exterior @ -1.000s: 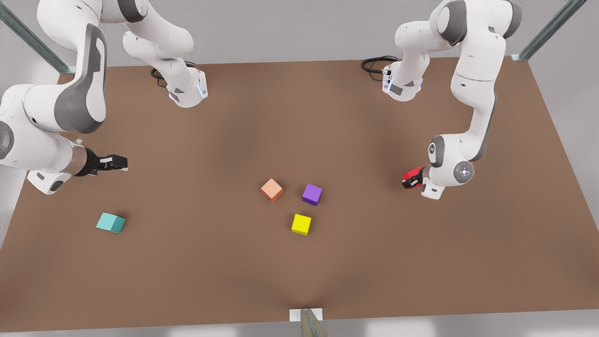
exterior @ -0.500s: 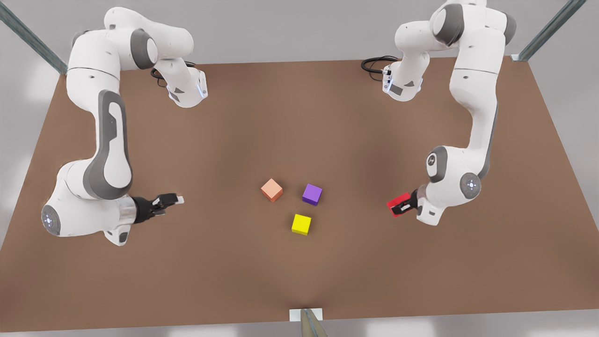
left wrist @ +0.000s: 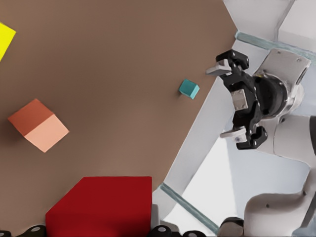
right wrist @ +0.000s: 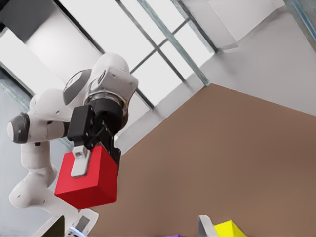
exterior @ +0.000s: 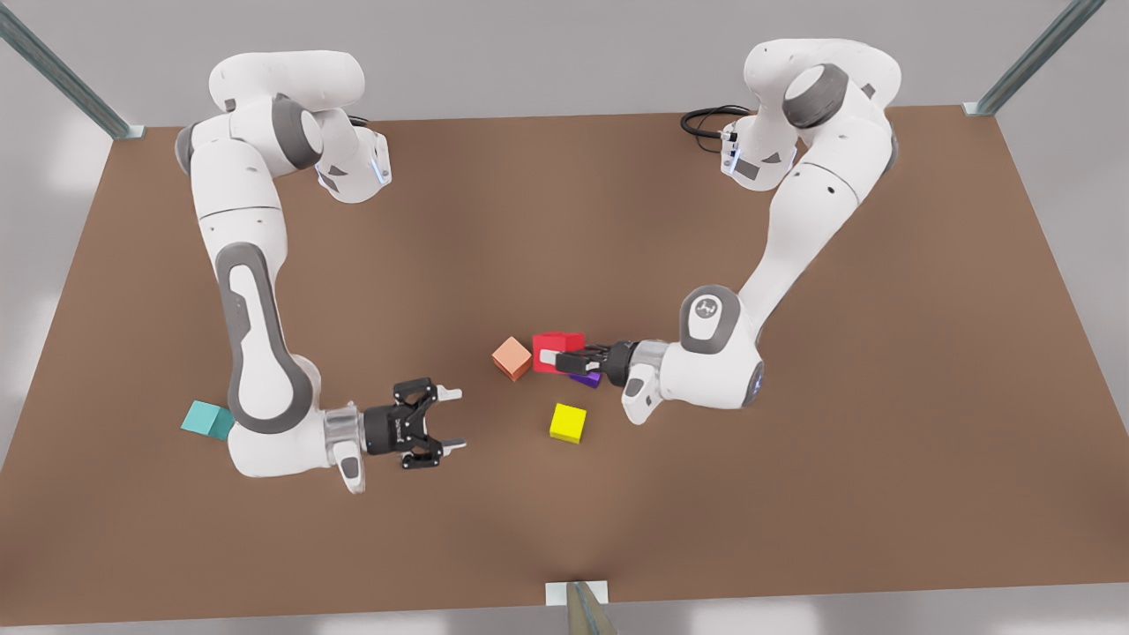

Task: Pick up red wooden cube and pass to hand red wooden cube and place in blue wooden cube

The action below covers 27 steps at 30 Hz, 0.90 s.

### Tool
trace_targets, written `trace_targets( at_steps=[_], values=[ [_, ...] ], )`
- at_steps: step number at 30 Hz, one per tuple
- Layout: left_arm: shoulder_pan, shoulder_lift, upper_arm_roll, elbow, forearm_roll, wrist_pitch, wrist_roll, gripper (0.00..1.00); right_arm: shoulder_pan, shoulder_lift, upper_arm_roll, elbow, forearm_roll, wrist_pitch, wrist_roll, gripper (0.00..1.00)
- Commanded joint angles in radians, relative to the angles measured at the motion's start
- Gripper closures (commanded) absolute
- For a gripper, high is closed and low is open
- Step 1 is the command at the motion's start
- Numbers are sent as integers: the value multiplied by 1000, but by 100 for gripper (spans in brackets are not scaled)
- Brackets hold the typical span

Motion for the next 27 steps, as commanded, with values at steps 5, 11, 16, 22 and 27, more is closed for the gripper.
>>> trace_targets(
  at_steps=[5,11,16,22,27],
  values=[
    [-9,77,-68,19,-72,225,523,43,-6,-64,13,-147,56,-48,-982,0],
    [-20,101,-79,19,-122,239,588,43,-9,-149,13,-294,74,-41,-1022,1],
    [-20,106,-79,17,-239,250,799,43,16,-150,13,-346,130,-18,-1022,1],
    [-37,115,-80,19,-254,270,798,43,46,-129,13,-336,189,39,-1002,1],
    [-37,118,-80,19,-253,270,799,43,52,-127,13,-334,214,38,-1004,1]
  ],
)
